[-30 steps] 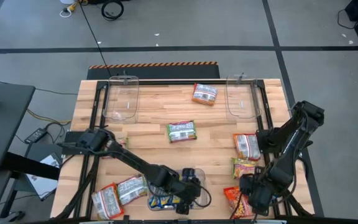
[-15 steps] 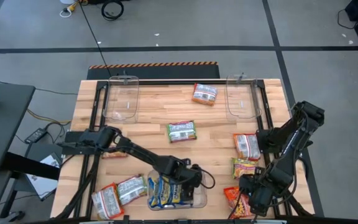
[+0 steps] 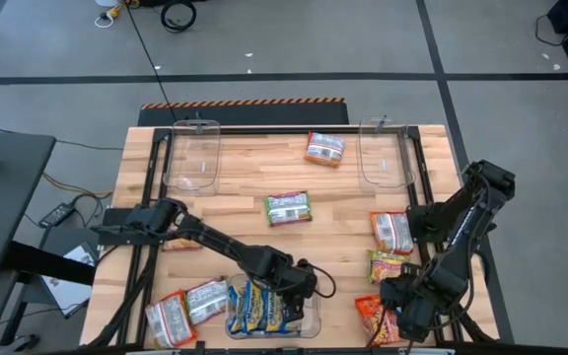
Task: Sort Maruchan noodles
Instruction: Put the blue noodle pack into the bottom transparent bin
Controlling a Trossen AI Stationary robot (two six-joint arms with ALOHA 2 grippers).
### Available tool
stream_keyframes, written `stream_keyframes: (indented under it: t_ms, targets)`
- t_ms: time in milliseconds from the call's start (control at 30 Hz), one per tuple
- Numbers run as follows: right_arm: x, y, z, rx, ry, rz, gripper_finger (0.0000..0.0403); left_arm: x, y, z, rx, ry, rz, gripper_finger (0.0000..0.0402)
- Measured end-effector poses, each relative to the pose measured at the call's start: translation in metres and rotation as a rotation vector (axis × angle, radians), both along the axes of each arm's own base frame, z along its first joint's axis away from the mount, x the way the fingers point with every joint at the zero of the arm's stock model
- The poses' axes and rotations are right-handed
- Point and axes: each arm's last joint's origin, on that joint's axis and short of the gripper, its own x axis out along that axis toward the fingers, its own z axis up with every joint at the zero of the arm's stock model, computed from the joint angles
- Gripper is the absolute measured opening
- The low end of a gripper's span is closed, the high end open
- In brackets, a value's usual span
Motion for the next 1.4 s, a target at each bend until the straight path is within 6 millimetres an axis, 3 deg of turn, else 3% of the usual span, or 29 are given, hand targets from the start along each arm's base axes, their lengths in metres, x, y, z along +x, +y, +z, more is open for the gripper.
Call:
stream_keyframes:
  t_ms: [133, 567, 900, 1033, 1200, 1400]
  targets:
    - [-0.006, 0.002, -0.011, -0.019, 0.061, -0.065, 0.0310, -0.002, 0.002, 0.009, -0.026, -0.001, 0.040, 0.0142]
    - [-0.032, -0.011, -0.089, -0.020, 0.283, -0.301, 0.0309, -0.024, -0.010, 0.073, -0.239, -0.069, 0.082, 0.0142]
    - [-0.033, -0.017, -0.113, 0.020, 0.213, -0.385, 0.0298, -0.036, -0.005, 0.118, -0.250, -0.241, 0.098, 0.0142]
    - [-0.033, -0.019, -0.115, 0.002, 0.188, -0.394, 0.0248, -0.032, -0.007, 0.128, -0.248, -0.373, 0.065, 0.0142]
    - [-0.033, -0.018, -0.113, 0.006, 0.174, -0.374, 0.0144, -0.027, -0.009, 0.144, -0.285, -0.527, 0.027, 0.0142]
    - [-0.026, -0.012, -0.088, 0.090, 0.156, -0.277, 0.0021, -0.028, -0.009, 0.154, -0.275, -0.608, -0.006, 0.0142]
